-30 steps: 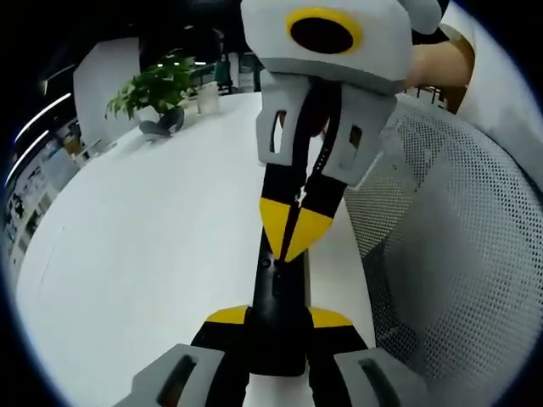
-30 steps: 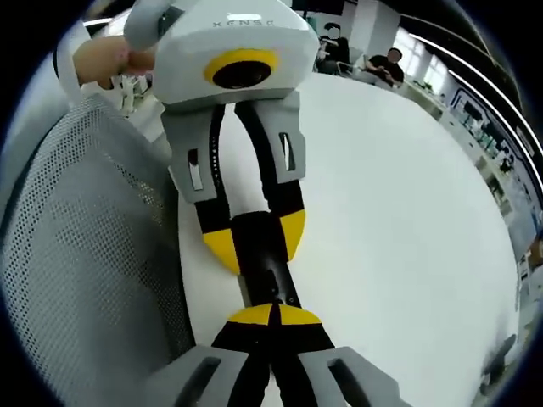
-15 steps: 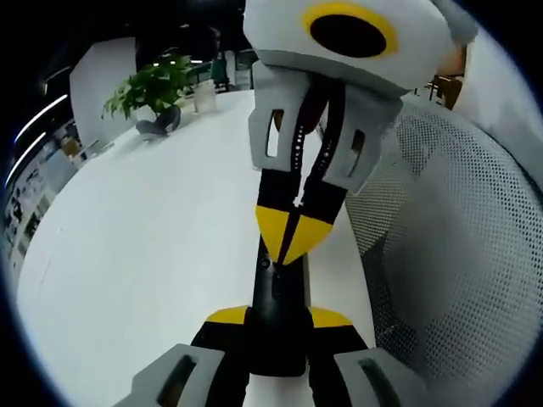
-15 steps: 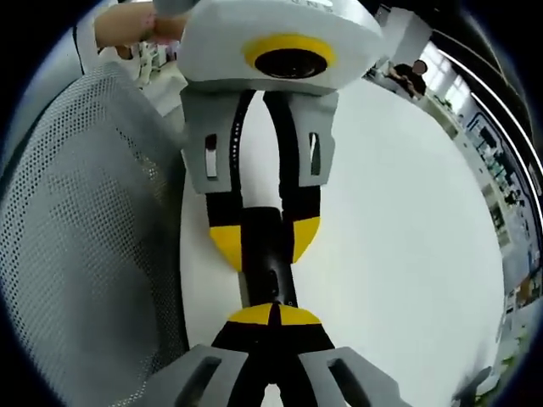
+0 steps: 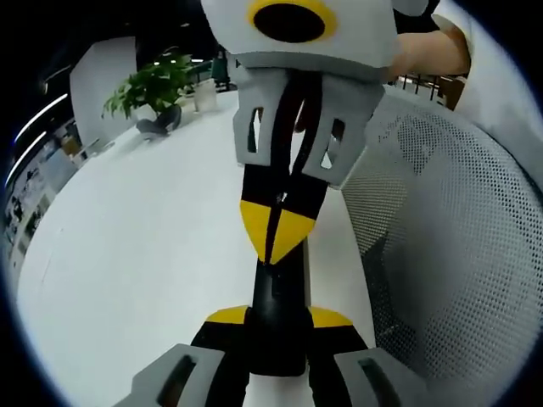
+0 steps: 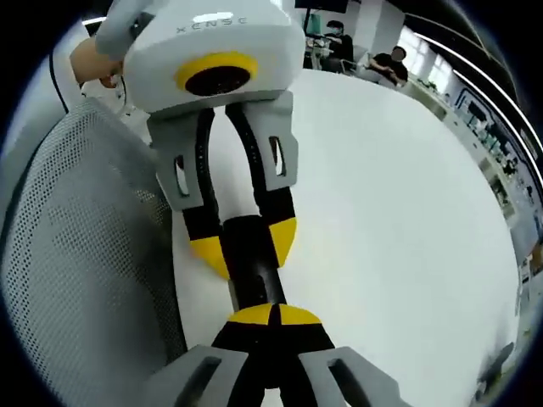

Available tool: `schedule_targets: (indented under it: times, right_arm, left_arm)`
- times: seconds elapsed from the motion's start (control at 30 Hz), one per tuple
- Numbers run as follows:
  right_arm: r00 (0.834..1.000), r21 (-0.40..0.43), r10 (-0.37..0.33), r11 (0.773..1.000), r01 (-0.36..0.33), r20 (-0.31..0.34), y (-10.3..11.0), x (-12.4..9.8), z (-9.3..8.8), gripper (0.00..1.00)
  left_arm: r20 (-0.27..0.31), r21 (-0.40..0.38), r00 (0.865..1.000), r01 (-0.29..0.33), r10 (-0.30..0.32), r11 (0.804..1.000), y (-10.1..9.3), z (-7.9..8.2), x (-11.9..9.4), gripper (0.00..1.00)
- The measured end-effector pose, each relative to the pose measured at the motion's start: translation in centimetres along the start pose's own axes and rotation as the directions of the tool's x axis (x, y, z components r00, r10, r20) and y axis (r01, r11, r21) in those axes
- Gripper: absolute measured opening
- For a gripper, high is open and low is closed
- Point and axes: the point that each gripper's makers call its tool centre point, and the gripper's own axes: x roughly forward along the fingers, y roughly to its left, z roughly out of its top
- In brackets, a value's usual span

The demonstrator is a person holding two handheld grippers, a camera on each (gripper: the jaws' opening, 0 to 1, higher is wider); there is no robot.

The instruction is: Press the specified remote control buttons in sequence, fully releasing each button before pressing the next.

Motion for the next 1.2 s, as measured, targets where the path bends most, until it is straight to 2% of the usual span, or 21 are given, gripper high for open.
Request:
schedule_targets:
  times: [0.23,0.4,0.63,0.73,0.87,1.2]
  right_arm:
    - [0.998,-0.015,0.027,1.0,-0.027,-0.055,0.13,0.0,-0.09,0.0]
    - [0.995,-0.054,-0.013,0.999,0.008,-0.1,0.32,0.1,-0.17,0.0]
    - [0.992,-0.057,-0.084,0.995,0.079,-0.092,0.22,0.11,-0.27,0.0]
    - [0.993,-0.033,-0.1,0.995,0.098,-0.067,0.05,0.04,-0.29,0.0]
    - [0.998,0.031,-0.061,0.998,0.062,-0.028,-0.08,-0.09,-0.22,0.0]
    - [0.999,0.083,0.039,0.996,-0.041,0.031,0.87,-0.25,0.18,0.0]
  left_arm:
    - [0.002,0.002,1.0,0.001,-0.001,1.0,-0.03,0.03,0.04,0.23]
    - [0.002,0.005,1.0,0.003,-0.003,1.0,-0.04,0.04,0.09,0.23]
    - [0.004,0.004,1.0,0.003,-0.003,1.0,-0.07,0.06,0.1,0.23]
    - [0.012,0.003,1.0,0.003,-0.003,1.0,-0.06,0.03,0.1,0.23]
    - [0.024,-0.004,1.0,0.001,-0.001,1.0,-0.01,0.01,0.08,0.23]
    - [0.063,-0.006,0.998,0.004,-0.004,1.0,0.04,-0.03,0.0,0.23]
